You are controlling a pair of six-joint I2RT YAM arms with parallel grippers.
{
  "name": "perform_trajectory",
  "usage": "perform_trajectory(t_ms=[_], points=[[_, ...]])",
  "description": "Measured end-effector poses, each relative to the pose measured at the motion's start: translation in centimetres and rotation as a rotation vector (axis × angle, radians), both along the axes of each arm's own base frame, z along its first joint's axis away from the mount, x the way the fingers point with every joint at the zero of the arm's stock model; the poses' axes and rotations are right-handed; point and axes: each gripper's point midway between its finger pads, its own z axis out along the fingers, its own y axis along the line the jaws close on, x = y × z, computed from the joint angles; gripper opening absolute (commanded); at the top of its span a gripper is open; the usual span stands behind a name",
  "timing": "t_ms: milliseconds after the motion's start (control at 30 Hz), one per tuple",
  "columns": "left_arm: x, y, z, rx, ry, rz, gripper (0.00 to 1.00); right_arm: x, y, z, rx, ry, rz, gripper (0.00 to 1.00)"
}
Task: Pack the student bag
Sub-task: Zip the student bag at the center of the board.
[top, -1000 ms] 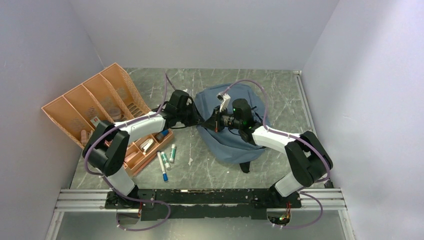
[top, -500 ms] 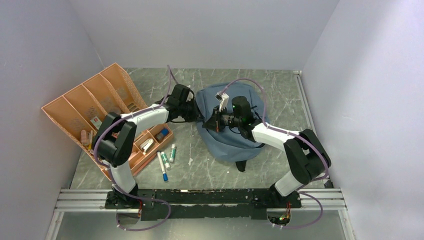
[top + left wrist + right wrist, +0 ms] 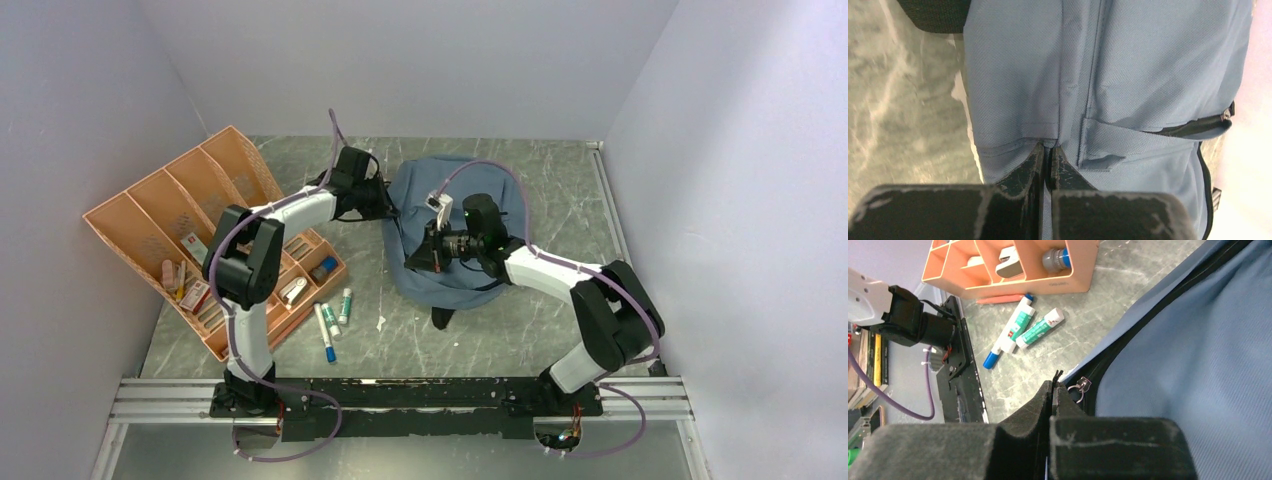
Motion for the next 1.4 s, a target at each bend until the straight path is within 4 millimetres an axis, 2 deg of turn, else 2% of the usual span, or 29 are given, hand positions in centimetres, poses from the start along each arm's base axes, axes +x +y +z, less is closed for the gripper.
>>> perform_trajectory(t_ms=[200, 400, 633, 700, 800, 1000, 1067, 1233, 1400], points=[[3.2, 0.2, 0.1, 0.015, -0.038, 0.005, 0.05, -1.1, -0.6, 0.2, -0.016, -0.013, 0.027, 0.0], [5.1, 0.2, -0.1, 0.03, -0.042, -0.004, 0.05, -1.5, -1.6, 0.0, -0.048, -0.039, 0.027, 0.0], [5.3, 0.5, 0.1, 0.029, -0.048, -0.022, 0.47, -1.4, -2.0, 0.1, -0.059, -0.042, 0.006, 0.0], [5.0, 1.1, 0.3, 0.027, -0.051, -0.009, 0.53, -1.3, -2.1, 0.1, -0.058, -0.03, -0.009, 0.0], [4.1, 2.3, 1.7, 0.016, -0.062, 0.024, 0.61, -0.9, -2.0, 0.2, -0.054, -0.011, -0.046, 0.0], [-0.2, 4.4, 6.9, -0.051, -0.098, 0.109, 0.62, 0.4, -1.9, 0.7, -0.037, 0.011, -0.122, 0.0], [-1.7, 4.7, 7.8, -0.071, -0.095, 0.13, 0.63, 0.6, -1.8, 0.9, -0.029, 0.012, -0.137, 0.0], [-5.8, 4.1, 6.9, -0.077, -0.024, 0.189, 0.64, 1.1, -1.7, 1.3, -0.014, 0.008, -0.156, 0.0], [-9.4, 1.6, 5.5, -0.073, 0.057, 0.19, 0.64, 1.3, -1.7, 1.3, -0.016, 0.01, -0.173, 0.0]])
